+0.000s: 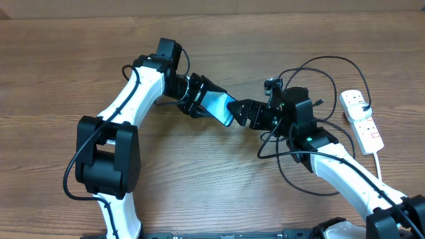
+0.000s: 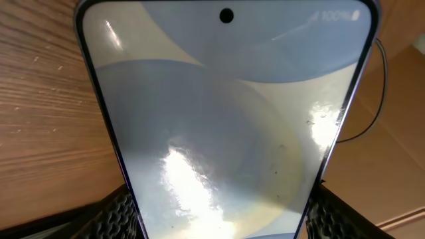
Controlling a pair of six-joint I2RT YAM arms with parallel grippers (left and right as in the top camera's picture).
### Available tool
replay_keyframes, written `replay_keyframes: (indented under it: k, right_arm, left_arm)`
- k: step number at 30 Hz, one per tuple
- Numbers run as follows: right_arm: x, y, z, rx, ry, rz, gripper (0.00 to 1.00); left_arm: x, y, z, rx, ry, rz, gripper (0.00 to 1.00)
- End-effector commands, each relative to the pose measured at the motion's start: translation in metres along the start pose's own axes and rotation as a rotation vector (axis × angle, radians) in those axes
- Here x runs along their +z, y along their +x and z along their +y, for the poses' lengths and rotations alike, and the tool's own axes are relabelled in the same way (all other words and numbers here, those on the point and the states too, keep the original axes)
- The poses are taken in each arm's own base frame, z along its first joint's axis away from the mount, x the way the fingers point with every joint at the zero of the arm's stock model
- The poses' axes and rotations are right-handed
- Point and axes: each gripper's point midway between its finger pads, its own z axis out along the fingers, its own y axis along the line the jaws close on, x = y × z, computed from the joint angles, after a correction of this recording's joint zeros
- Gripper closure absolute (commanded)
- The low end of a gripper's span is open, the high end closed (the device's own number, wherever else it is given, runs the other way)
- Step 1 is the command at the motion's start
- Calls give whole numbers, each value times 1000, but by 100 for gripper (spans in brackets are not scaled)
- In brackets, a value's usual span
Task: Plug charger to phone and switch on socket
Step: 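Move the right gripper toward the phone held by the left gripper, then close the right gripper on the phone's edge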
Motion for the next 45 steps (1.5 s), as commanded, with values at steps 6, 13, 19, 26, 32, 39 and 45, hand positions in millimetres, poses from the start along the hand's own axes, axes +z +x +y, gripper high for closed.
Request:
replay_keyframes:
  k: [6,13,19,26,32,39,45]
  right_arm:
    - [11,0,15,-40,43,-56,21]
    - [12,-4,14,-43,66,-83,33]
    - [12,-5,15,1,60,-89,41]
    - [14,-3,12,8,66,-80,45]
    - [15,0,13,15,54,-65,51]
    - [15,0,14,37,50,-64,61]
    - [15,1,14,37,50,-63,68]
  left_arm:
    - [8,12,-15,12,19,26,50]
    - [10,14,-15,16,16,30,50]
    - [16,20,-15,30,6,39,50]
    - [21,25,-18,45,6,45,50]
    - [21,25,-19,51,10,43,50]
    - [21,25,-20,54,12,42,50]
    - [21,24,-22,56,20,39,50]
